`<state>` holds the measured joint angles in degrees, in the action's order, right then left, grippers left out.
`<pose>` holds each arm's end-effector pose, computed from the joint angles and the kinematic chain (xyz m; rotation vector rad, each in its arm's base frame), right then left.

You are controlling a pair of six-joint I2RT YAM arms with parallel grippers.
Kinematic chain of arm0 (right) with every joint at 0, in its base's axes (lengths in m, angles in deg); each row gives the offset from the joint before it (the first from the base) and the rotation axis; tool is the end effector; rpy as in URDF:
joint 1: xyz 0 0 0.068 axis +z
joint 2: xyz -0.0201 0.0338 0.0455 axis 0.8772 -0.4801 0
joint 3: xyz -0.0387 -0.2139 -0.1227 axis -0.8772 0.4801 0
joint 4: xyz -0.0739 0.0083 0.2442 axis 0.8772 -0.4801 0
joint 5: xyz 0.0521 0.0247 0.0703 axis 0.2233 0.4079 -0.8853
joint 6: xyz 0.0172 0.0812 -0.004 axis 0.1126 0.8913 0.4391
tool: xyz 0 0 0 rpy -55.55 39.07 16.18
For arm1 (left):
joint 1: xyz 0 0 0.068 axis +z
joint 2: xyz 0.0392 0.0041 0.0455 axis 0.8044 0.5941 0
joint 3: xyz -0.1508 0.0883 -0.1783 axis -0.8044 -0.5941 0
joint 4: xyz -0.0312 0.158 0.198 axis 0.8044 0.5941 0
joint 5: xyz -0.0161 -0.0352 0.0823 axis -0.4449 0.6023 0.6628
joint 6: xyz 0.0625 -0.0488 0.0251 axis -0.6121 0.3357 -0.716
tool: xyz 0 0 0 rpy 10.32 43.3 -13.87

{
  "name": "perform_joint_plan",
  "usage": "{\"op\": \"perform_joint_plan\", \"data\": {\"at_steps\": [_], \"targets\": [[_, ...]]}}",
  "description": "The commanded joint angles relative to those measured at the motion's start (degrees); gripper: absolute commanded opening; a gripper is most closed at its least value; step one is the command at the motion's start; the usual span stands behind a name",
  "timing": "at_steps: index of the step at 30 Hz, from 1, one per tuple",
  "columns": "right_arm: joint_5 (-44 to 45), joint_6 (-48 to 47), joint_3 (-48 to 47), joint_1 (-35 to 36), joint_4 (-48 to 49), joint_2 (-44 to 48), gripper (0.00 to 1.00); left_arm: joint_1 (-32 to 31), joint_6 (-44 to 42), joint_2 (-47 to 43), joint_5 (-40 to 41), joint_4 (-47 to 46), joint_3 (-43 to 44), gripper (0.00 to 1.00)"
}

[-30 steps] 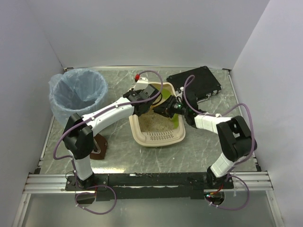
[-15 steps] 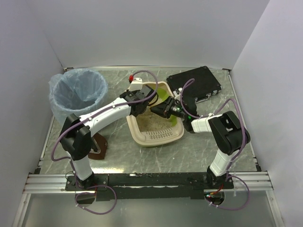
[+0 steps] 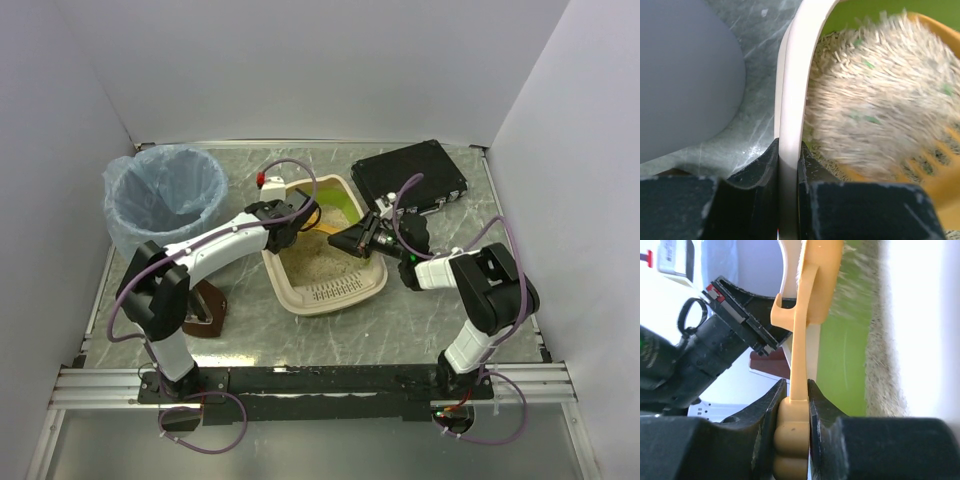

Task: Clean the litter box

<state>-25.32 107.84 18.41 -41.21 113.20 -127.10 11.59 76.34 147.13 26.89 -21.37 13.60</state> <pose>0.2956 0.1624 0.1566 0.1862 1.9874 1.7722 0.2999 -0.2019 0.2064 -0.3199 2.2657 0.2798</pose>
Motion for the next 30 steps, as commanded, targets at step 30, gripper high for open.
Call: {"op": "perform_joint_plan", "data": {"at_steps": [30], "targets": [[-8.4, 7.7, 11.2, -9.4, 31.4, 9.4, 0.0, 4.5, 1.3, -13.0, -8.5, -13.5, -11.4, 0.01]]}}
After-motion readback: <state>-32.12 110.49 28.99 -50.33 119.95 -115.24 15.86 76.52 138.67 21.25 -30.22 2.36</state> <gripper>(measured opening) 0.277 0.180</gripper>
